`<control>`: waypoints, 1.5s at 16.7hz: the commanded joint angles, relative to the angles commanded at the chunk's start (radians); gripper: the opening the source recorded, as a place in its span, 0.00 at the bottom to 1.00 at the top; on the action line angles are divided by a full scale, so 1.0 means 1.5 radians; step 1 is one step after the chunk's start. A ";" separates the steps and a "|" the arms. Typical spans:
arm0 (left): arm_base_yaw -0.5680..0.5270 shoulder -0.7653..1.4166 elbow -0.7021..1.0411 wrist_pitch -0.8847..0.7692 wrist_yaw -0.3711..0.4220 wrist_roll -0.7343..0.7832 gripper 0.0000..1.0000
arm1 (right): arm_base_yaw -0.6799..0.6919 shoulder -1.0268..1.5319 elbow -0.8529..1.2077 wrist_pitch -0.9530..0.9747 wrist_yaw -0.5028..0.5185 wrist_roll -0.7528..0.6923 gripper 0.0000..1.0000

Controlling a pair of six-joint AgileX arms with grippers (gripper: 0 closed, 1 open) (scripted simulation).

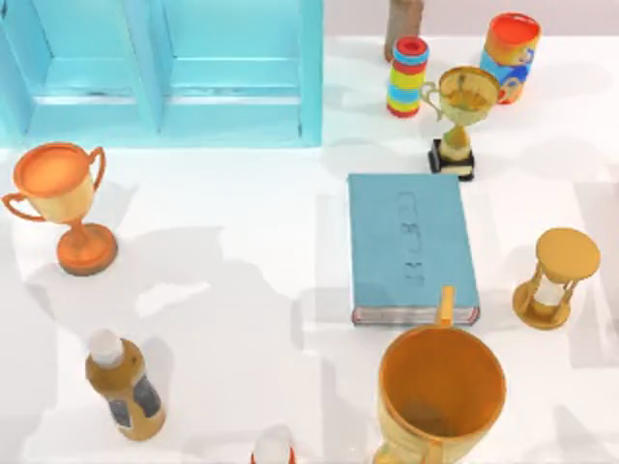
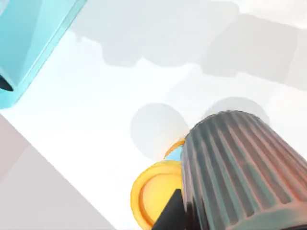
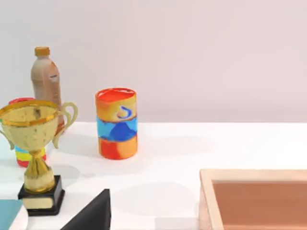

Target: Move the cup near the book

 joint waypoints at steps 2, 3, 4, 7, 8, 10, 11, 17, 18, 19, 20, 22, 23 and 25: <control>-0.065 0.048 0.085 -0.017 0.011 -0.161 0.00 | 0.000 0.000 0.000 0.000 0.000 0.000 1.00; -0.099 0.073 0.125 -0.028 0.015 -0.241 0.00 | 0.000 0.000 0.000 0.000 0.000 0.000 1.00; -0.134 0.099 0.163 -0.040 0.017 -0.321 0.00 | 0.000 0.000 0.000 0.000 0.000 0.000 1.00; -0.247 0.175 0.265 -0.083 0.014 -0.553 0.00 | 0.000 0.000 0.000 0.000 0.000 0.000 1.00; -0.286 0.200 0.295 -0.098 0.011 -0.629 0.00 | 0.000 0.000 0.000 0.000 0.000 0.000 1.00; -0.364 0.249 0.348 -0.132 -0.001 -0.774 0.00 | 0.000 0.000 0.000 0.000 0.000 0.000 1.00; -0.402 0.272 0.370 -0.149 -0.009 -0.842 0.00 | 0.000 0.000 0.000 0.000 0.000 0.000 1.00; -0.593 0.380 0.453 -0.241 -0.064 -1.150 0.00 | 0.000 0.000 0.000 0.000 0.000 0.000 1.00; -0.616 0.391 0.459 -0.252 -0.073 -1.183 0.00 | 0.000 0.000 0.000 0.000 0.000 0.000 1.00; -0.634 0.400 0.462 -0.260 -0.080 -1.209 0.00 | 0.000 0.000 0.000 0.000 0.000 0.000 1.00; -0.648 0.407 0.465 -0.267 -0.086 -1.229 0.00 | 0.000 0.000 0.000 0.000 0.000 0.000 1.00; -0.664 0.414 0.467 -0.275 -0.093 -1.251 0.00 | 0.000 0.000 0.000 0.000 0.000 0.000 1.00; -0.664 0.414 0.467 -0.275 -0.093 -1.251 0.00 | 0.000 0.000 0.000 0.000 0.000 0.000 1.00; -0.664 0.414 0.467 -0.275 -0.093 -1.251 0.00 | 0.000 0.000 0.000 0.000 0.000 0.000 1.00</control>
